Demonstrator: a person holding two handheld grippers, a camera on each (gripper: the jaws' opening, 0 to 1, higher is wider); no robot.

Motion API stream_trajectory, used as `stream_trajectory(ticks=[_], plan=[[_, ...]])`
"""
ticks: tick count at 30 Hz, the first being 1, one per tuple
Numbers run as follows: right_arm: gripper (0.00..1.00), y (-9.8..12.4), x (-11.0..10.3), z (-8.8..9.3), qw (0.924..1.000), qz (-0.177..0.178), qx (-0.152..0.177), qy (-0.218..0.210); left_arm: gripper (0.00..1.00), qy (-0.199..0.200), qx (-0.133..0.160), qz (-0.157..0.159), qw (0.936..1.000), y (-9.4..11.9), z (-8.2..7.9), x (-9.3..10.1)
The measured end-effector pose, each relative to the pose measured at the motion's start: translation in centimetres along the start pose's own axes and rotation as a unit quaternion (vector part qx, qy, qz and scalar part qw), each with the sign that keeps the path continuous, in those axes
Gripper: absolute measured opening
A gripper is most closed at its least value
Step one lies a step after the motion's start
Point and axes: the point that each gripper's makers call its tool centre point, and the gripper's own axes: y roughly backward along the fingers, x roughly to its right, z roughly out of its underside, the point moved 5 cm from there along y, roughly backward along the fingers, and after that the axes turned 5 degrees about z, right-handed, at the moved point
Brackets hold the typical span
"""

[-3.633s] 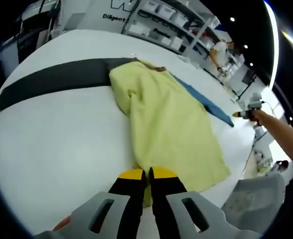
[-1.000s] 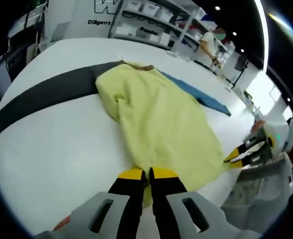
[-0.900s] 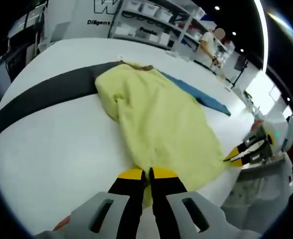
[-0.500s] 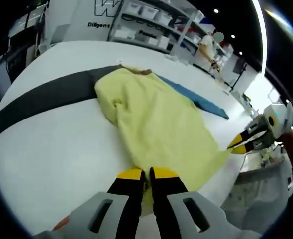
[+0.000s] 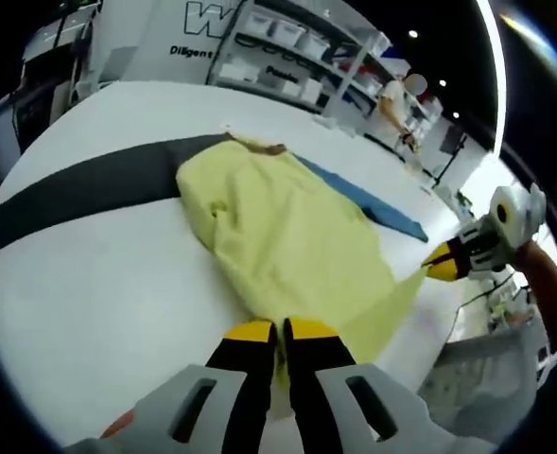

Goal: Fold the garment on the visible template until the final outline fits inside the template.

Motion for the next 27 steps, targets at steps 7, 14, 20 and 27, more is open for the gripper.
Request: stream_trajectory(ticks=[7,14,20,27], plan=[[0.01,-0.8,-0.5,1.3,0.9997,-0.005,-0.025,-0.004,0.00,-0.022,0.009,0.018,0.9996,-1.7,-2.9,2.0],[0.01,-0.9,-0.8,1.9,0.9995,-0.009,-0.031,-0.006,0.00,-0.058,0.010,0.042,0.9974,-4.6,-5.9,5.2],[0.01,-1.2,-1.4,2.7,0.9992,-0.017,-0.034,-0.014,0.00,-0.071,0.001,0.056,0.9959,-7.8,-7.5,7.1],[0.01,-1.6,-2.0,3.8,0.9987,-0.024,-0.036,-0.027,0.00,-0.102,-0.032,0.053,0.9929,-10.7,-7.6,7.9]])
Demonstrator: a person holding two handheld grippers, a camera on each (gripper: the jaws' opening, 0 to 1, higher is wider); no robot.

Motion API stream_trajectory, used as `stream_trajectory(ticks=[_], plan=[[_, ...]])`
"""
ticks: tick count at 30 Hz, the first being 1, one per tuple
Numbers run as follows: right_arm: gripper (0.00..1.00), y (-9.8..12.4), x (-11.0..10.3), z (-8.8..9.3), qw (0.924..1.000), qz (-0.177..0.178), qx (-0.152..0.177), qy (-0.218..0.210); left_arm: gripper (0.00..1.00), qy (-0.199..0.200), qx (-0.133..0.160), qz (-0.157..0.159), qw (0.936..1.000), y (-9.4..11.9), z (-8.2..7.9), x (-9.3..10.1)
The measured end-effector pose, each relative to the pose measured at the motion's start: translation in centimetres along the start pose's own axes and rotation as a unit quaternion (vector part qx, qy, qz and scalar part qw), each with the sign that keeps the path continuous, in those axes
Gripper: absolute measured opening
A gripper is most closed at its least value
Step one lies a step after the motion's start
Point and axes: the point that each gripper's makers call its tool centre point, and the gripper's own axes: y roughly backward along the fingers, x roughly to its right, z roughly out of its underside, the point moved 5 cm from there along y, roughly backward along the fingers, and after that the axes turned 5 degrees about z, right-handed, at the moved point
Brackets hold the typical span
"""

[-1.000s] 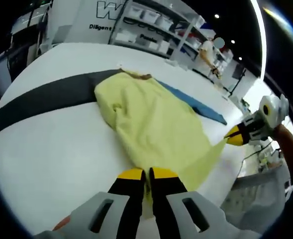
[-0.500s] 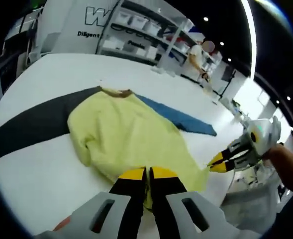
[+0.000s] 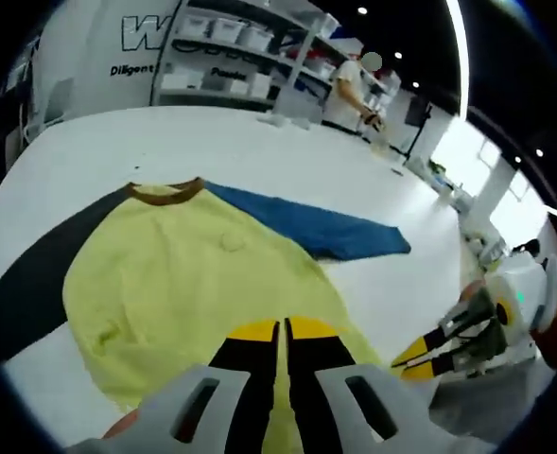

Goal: Fold the garment on the visible template until the final outline fits inside the template.

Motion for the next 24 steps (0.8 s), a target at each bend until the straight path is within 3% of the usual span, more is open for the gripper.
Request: stream_trajectory(ticks=[4,10,24], plan=[[0.01,-0.2,0.0,0.3,1.0000,-0.003,0.001,-0.006,0.00,-0.025,-0.004,-0.003,0.9997,0.5,0.0,-0.2],[0.01,-0.6,0.1,0.2,1.0000,-0.004,-0.002,-0.006,0.00,-0.048,-0.019,-0.013,0.9986,2.2,1.5,-1.2],[0.01,-0.6,-0.2,0.1,0.9997,-0.001,-0.019,0.012,0.00,-0.031,-0.027,-0.020,0.9989,5.5,6.7,-2.4]])
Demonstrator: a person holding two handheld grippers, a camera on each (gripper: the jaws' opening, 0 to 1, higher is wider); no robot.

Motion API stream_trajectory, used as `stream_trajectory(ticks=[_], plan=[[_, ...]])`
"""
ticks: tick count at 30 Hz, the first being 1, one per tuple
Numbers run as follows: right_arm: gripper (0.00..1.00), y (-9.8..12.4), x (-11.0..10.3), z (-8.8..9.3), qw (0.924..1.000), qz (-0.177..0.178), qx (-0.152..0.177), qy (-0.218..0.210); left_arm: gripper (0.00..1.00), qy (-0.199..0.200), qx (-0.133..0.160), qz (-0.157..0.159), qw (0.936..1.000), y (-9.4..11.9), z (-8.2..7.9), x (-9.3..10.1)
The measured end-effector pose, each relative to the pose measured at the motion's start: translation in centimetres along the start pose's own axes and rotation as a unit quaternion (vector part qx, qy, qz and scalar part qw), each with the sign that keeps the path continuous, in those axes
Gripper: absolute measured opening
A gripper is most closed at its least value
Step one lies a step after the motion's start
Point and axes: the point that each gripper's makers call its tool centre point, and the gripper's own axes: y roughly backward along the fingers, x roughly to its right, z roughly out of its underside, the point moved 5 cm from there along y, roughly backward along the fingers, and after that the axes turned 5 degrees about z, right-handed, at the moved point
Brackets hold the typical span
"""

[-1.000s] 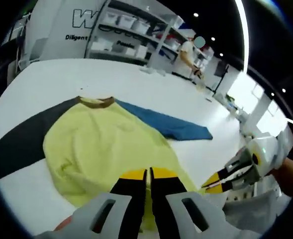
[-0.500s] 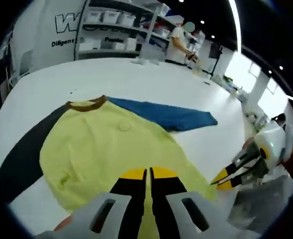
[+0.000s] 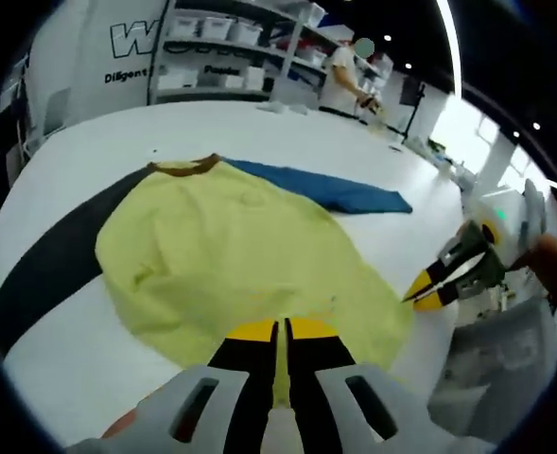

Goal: Fold the garment on the visible template until the final outline fits inside the template.

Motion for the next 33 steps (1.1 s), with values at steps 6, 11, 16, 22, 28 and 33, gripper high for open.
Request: stream_trajectory(ticks=[6,11,16,22,28,33], plan=[[0.01,0.3,-0.3,-0.2,0.9999,0.002,-0.005,0.009,0.00,0.009,-0.008,-0.002,0.9999,1.1,2.1,-0.1],[0.01,0.4,-0.5,-0.4,0.9999,0.003,-0.007,0.015,0.00,0.019,-0.018,-0.004,0.9996,1.7,3.7,-0.2],[0.01,0.5,-0.7,-0.5,0.9998,0.004,-0.008,0.020,0.01,0.008,-0.038,0.001,0.9992,1.8,5.1,0.5],[0.01,0.6,-0.9,-0.6,0.9997,0.004,-0.007,0.022,0.09,-0.070,-0.054,0.003,0.9961,1.6,5.0,1.3],[0.01,0.7,-0.9,-0.5,0.9998,0.003,-0.005,0.018,0.13,-0.292,-0.068,-0.029,0.9536,1.7,3.8,2.2],[0.01,0.5,-0.9,-0.5,0.9998,0.003,-0.005,0.017,0.15,-0.429,-0.092,-0.027,0.8981,1.1,4.2,3.3]])
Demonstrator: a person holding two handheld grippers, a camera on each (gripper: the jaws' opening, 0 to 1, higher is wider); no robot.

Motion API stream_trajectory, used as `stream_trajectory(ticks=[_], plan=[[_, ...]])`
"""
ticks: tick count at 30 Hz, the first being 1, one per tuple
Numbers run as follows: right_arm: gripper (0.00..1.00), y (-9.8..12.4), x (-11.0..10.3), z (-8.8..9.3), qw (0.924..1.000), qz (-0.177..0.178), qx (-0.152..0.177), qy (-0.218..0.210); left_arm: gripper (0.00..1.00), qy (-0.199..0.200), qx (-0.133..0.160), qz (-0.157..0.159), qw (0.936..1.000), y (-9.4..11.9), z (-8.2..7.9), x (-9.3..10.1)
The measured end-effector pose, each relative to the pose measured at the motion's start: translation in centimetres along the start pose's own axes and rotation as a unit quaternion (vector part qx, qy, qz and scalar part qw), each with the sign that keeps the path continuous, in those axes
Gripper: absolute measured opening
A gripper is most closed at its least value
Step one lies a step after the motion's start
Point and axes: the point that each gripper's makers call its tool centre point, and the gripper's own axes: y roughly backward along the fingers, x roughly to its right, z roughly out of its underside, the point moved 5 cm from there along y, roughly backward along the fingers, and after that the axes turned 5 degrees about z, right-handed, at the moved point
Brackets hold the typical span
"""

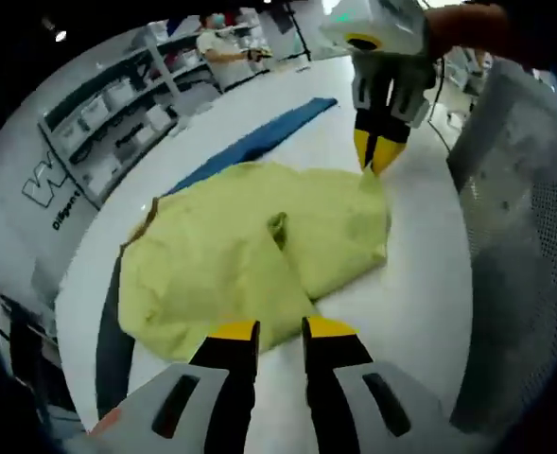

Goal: Fold the garment on the visible template until the final outline fits inside the template.

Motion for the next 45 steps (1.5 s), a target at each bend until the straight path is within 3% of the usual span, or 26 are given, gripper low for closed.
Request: stream_trajectory(ticks=[5,15,18,28,29,33,45], plan=[[0.01,0.0,-0.1,-0.1,1.0000,-0.001,0.000,0.001,0.18,-0.027,0.001,0.016,0.9995,-0.7,-0.2,0.8],[0.01,0.0,-0.1,-0.1,1.0000,-0.001,0.002,-0.002,0.23,0.021,0.016,0.059,0.9980,-1.7,0.2,0.2],[0.01,0.0,0.0,-0.2,1.0000,-0.001,0.003,-0.004,0.19,0.039,0.013,0.076,0.9963,-1.9,0.3,0.4],[0.01,-0.1,0.0,-0.2,0.9999,-0.002,0.005,-0.010,0.08,0.066,0.020,0.092,0.9933,-2.1,0.3,0.8],[0.01,-0.1,0.1,-0.2,0.9999,-0.002,0.005,-0.011,0.03,0.051,0.014,0.086,0.9950,-2.1,0.6,0.7],[0.01,-0.1,0.0,-0.2,0.9999,-0.002,0.006,-0.012,0.00,0.059,0.014,0.084,0.9946,-2.1,0.6,0.7],[0.01,0.3,0.1,-0.4,0.9998,0.003,0.011,-0.015,0.00,0.049,0.017,0.072,0.9961,-0.6,0.5,0.1]])
